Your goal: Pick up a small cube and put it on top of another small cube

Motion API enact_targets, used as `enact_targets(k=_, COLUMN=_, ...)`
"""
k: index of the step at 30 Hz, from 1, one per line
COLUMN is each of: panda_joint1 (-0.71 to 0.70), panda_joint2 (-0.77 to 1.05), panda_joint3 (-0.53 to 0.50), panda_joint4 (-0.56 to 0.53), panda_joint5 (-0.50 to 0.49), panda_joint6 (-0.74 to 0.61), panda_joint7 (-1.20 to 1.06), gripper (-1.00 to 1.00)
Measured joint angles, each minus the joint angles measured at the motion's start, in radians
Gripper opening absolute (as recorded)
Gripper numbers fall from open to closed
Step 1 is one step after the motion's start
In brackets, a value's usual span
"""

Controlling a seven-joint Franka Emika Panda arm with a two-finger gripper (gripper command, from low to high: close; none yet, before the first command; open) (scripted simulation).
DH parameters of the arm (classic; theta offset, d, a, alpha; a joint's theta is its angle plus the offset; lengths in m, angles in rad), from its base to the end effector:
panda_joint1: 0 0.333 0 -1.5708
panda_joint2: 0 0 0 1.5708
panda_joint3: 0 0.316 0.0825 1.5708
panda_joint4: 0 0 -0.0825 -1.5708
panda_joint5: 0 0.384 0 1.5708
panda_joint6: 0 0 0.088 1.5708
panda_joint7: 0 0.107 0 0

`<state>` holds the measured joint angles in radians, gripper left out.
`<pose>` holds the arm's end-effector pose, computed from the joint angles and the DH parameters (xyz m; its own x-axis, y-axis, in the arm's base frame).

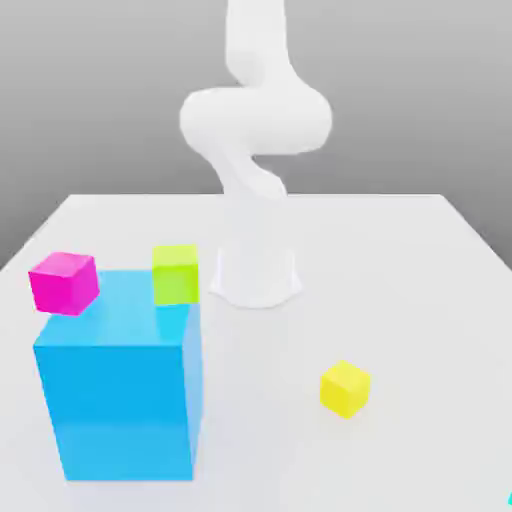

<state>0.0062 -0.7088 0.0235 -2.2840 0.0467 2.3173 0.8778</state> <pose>0.3783 0.0154 0.6879 0.4894 -0.7711 0.4073 -0.5521 -0.6355 -0.5397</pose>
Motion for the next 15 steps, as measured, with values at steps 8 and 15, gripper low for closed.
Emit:
enact_targets(k=8, panda_joint1=0.009, panda_joint2=0.293, panda_joint3=0.114, panda_joint4=0.052, panda_joint5=0.103, panda_joint6=0.055, panda_joint7=0.288, gripper=0.0)
enact_targets(k=15, panda_joint1=0.021, panda_joint2=0.546, panda_joint3=0.234, panda_joint4=0.095, panda_joint5=0.088, panda_joint6=0.108, panda_joint7=0.609, gripper=0.0)
